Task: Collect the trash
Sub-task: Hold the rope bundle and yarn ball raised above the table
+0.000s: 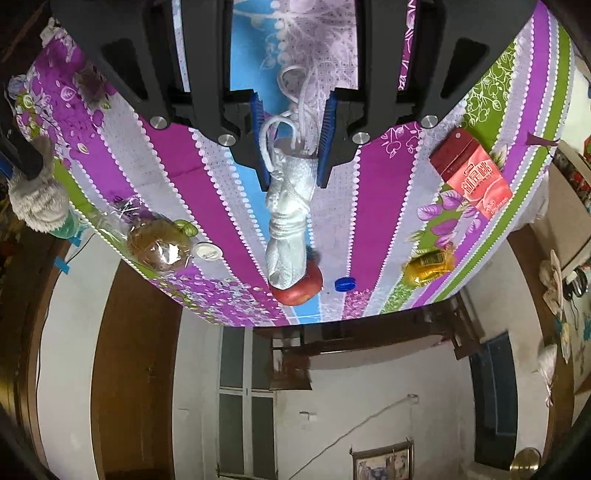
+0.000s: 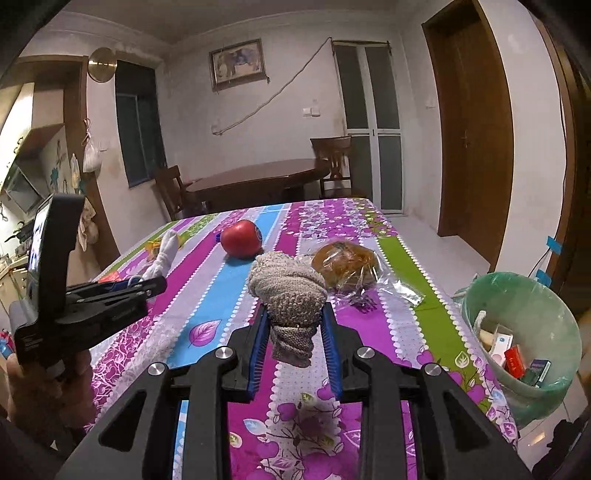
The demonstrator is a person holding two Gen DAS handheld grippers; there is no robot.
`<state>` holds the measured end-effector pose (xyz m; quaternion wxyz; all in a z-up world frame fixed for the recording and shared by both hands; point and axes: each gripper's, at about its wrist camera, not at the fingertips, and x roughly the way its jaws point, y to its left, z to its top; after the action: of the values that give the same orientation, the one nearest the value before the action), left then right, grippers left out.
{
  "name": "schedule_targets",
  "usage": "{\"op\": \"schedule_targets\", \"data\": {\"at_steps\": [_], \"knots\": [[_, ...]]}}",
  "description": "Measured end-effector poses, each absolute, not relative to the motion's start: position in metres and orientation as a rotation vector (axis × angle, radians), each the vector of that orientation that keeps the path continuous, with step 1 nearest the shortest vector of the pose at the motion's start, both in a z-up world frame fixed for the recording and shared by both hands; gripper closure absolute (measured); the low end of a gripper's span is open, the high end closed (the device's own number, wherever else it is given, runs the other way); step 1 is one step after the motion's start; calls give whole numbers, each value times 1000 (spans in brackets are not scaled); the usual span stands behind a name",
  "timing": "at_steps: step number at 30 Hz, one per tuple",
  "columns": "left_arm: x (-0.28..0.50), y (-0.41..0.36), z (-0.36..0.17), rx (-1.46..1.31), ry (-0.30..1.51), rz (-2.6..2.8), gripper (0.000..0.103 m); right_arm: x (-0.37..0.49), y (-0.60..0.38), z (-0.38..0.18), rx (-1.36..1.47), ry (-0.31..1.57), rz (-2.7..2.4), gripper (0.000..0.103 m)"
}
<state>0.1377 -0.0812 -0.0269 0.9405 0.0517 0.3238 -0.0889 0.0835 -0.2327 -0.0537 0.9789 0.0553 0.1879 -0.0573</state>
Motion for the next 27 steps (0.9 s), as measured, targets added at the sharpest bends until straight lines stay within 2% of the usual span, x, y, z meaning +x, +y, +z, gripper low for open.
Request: {"op": "schedule_targets", "data": {"at_steps": [17, 27], "knots": [[135, -98, -33, 164, 639, -115, 80, 84, -234, -60, 140, 399, -108, 74], [126, -67, -47, 144, 678, -49, 80, 85, -234, -63, 148, 398, -111, 74]]}}
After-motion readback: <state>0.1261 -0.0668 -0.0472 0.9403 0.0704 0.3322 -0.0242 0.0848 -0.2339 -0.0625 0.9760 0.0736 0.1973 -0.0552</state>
